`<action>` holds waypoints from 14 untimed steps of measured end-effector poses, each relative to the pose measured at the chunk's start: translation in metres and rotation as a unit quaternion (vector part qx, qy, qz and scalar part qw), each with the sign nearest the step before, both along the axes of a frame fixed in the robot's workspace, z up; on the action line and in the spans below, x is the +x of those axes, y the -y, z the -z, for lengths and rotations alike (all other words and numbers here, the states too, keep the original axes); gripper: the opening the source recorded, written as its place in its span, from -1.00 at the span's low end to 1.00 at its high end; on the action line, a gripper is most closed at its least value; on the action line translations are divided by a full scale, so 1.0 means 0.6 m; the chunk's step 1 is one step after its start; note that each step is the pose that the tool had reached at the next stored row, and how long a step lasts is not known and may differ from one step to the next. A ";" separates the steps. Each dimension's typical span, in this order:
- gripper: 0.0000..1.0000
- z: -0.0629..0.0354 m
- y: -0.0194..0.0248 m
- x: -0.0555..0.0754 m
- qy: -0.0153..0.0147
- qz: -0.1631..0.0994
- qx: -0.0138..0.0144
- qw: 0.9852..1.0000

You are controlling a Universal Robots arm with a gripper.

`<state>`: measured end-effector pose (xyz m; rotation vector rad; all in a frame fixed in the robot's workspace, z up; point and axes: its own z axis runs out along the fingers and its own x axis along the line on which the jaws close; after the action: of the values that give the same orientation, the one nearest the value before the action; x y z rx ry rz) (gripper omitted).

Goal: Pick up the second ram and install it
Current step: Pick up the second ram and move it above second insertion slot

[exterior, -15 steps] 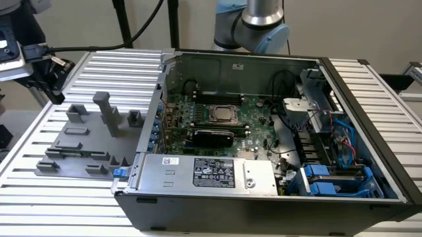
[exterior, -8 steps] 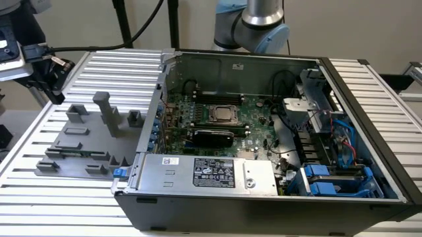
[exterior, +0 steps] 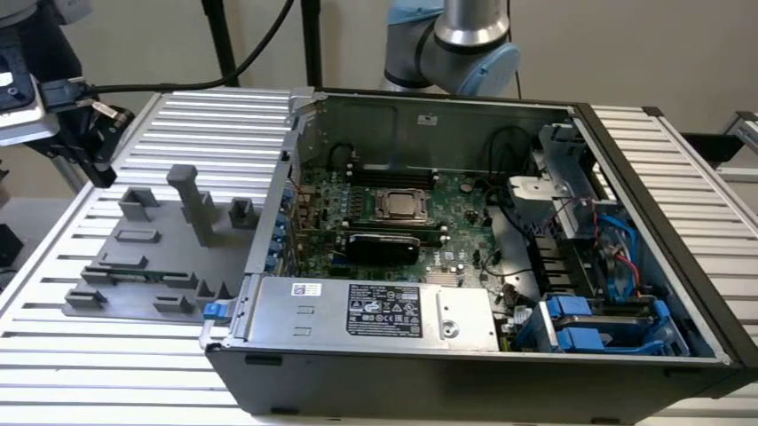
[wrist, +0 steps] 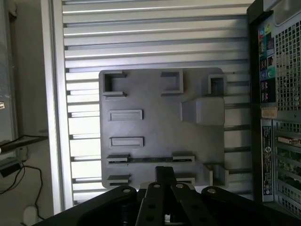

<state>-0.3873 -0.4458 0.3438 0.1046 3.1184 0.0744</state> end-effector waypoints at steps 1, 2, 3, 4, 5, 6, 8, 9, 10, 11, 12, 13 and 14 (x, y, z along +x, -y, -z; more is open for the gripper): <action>-1.00 0.000 0.0000 0.000 0.000 0.000 0.000 1.000; -1.00 0.000 0.0000 0.000 0.000 0.000 0.000 1.000; -1.00 0.000 0.0000 0.000 0.000 0.000 0.000 1.000; -1.00 0.000 0.0000 0.000 0.000 -0.002 0.000 1.000; -1.00 0.001 -0.0001 0.000 0.000 -0.008 0.000 1.000; -1.00 0.001 -0.0001 0.000 0.000 -0.017 0.000 1.000; -1.00 0.003 0.0000 0.000 0.000 -0.036 0.000 0.999; -1.00 0.004 0.0000 0.000 0.000 -0.045 0.000 0.999; -1.00 0.004 0.0000 0.000 0.000 -0.054 0.000 0.999; -1.00 0.005 0.0000 0.000 0.000 -0.063 0.000 0.998; -1.00 0.006 0.0000 0.000 0.000 -0.072 0.000 0.997; -1.00 0.007 0.0000 0.000 0.000 -0.081 0.000 0.997; -1.00 0.007 0.0000 0.000 0.000 -0.090 0.000 0.996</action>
<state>-0.3873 -0.4458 0.3394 -0.1772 3.1195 0.0772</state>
